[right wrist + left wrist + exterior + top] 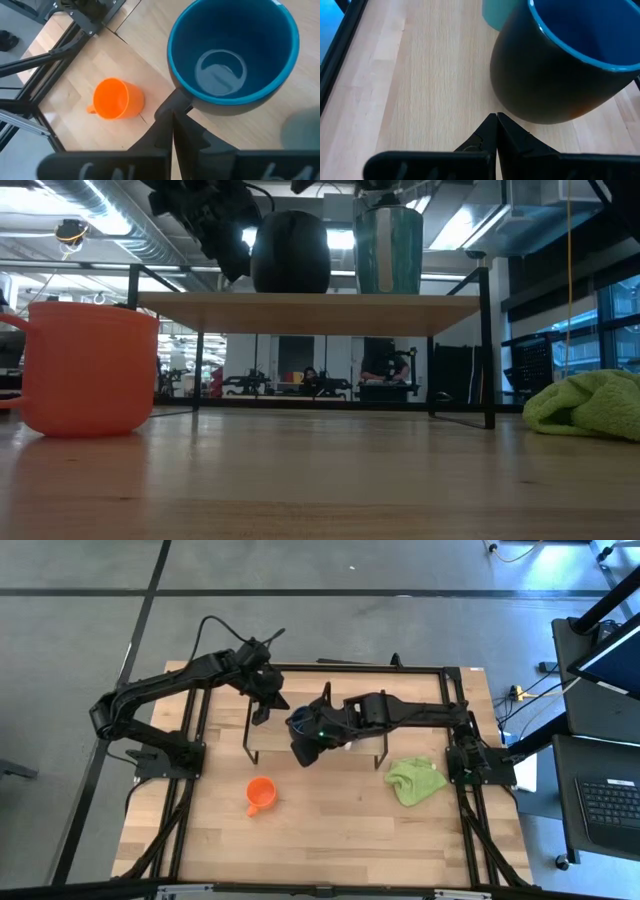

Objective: Stack small to large cups/mugs on shelf
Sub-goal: Put the black and blue mug on the shelf

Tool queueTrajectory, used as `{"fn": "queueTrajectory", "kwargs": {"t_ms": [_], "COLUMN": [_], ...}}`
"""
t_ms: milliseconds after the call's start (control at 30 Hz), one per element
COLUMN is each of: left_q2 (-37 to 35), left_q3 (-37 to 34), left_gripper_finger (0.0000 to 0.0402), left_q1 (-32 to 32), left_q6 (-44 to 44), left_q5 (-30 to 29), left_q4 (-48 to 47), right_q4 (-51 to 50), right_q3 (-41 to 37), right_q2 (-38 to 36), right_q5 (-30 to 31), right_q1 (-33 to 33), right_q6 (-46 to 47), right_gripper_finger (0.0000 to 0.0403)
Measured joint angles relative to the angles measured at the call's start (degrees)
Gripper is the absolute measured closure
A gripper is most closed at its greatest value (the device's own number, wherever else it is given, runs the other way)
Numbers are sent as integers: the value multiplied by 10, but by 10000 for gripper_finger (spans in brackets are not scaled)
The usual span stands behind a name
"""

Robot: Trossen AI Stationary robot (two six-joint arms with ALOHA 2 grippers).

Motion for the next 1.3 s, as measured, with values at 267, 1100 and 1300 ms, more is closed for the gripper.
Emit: {"fn": "queueTrajectory", "kwargs": {"t_ms": [267,1100,1300], "left_q2": [3,3,3], "left_q3": [0,0,0], "left_gripper_finger": [401,401,401], "left_q1": [0,0,0], "left_q6": [2,2,8], "left_q5": [0,0,0], "left_q4": [4,6,6], "right_q4": [0,4,3], "right_q3": [0,0,0], "right_q2": [6,14,14], "right_q5": [-4,13,14], "right_q1": [-2,-14,-14], "right_q6": [2,-1,-2], "right_gripper_finger": [388,389,389]}}
